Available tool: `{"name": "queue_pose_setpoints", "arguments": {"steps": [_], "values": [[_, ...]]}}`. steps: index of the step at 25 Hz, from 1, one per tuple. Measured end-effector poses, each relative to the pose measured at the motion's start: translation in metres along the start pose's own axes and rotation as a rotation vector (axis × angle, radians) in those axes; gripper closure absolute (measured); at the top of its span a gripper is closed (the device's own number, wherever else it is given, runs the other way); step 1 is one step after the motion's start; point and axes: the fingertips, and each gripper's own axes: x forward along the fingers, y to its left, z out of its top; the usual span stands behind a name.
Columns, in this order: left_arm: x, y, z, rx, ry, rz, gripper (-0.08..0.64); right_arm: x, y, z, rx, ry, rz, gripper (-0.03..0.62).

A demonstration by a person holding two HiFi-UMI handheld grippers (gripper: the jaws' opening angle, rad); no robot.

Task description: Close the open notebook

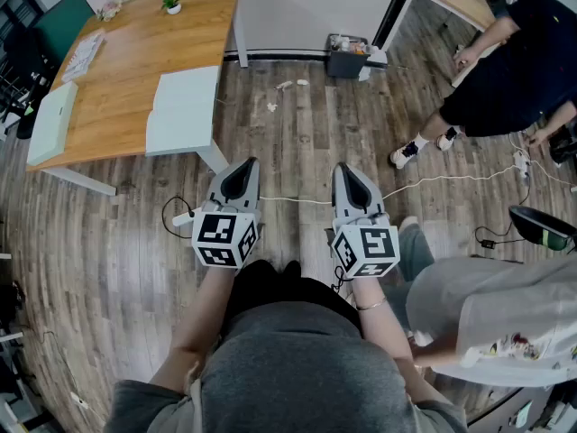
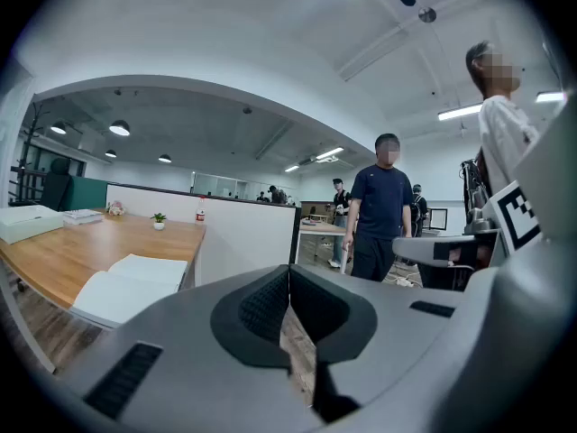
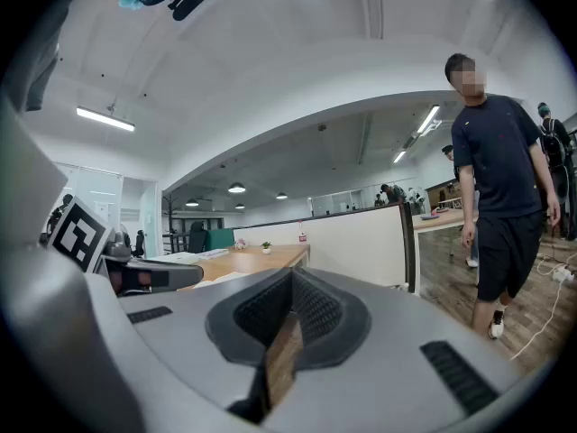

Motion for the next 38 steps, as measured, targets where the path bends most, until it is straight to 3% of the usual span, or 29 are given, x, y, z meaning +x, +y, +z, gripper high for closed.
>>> {"name": "queue_pose_setpoints", "arguments": {"steps": [20,22,31,38], "values": [[-0.009,-0.014,-0.010,-0.002,0.002,-0.001,0.532,-0.016,-0.014,-0.018,0.068,0.021,-0.036,0.584],[-0.008,-0.015,-0.012,0.000,0.005,0.000,0.532,-0.017,-0.016,-0.021,0.085,0.028,-0.029,0.518],[0.015,-0.006,-0.017,-0.005,0.026,0.024,0.464,-0.002,-0.032,-0.031,0.126,0.056,-0.026,0.477],[0.062,0.027,-0.014,-0.020,0.039,0.037,0.425,0.043,-0.047,-0.034,0.137,0.079,-0.033,0.468]]}}
